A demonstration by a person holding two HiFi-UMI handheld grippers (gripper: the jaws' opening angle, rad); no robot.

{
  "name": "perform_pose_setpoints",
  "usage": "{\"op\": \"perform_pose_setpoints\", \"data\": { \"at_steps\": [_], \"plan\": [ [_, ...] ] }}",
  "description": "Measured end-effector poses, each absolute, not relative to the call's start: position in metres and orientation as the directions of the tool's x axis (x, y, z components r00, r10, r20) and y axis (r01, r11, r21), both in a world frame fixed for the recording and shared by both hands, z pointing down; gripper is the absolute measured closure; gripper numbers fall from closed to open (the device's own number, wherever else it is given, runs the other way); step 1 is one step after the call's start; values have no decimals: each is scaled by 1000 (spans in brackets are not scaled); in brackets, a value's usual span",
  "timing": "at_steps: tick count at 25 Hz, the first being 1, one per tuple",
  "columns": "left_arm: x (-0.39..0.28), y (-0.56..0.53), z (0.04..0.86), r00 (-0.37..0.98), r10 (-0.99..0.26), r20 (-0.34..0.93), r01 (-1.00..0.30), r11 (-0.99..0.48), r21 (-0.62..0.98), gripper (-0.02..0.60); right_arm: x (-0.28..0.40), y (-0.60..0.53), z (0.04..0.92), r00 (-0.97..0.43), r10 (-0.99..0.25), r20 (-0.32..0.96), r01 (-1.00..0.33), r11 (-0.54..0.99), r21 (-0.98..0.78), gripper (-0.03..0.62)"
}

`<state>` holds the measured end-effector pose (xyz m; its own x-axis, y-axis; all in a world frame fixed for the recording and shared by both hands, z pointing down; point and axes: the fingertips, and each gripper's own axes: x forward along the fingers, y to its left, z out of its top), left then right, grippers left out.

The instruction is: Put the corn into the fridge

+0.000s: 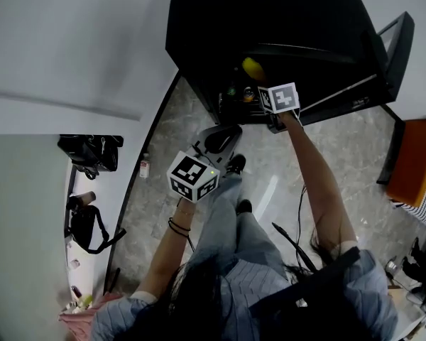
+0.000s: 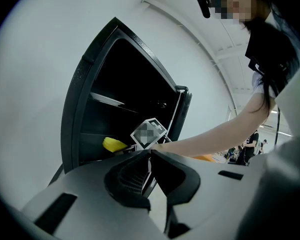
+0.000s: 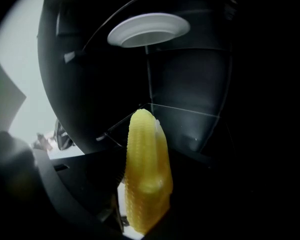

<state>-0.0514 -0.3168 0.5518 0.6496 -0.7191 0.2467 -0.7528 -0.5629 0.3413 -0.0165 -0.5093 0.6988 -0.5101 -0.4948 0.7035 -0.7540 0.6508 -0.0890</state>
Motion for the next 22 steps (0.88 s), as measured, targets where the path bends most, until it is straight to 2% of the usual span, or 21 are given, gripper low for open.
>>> {"op": "perform_pose_setpoints", "data": {
  "at_steps": [8, 22],
  "plan": [
    [-59, -316, 562, 644, -719, 262, -757, -550, 352, 574, -39, -519, 709, -504, -480, 718, -682, 731, 11, 342],
    [-67, -323, 565, 628, -734, 258, -768, -529, 361, 574, -48, -539, 716, -530, -458, 714, -619, 784, 43, 342]
  ]
}}
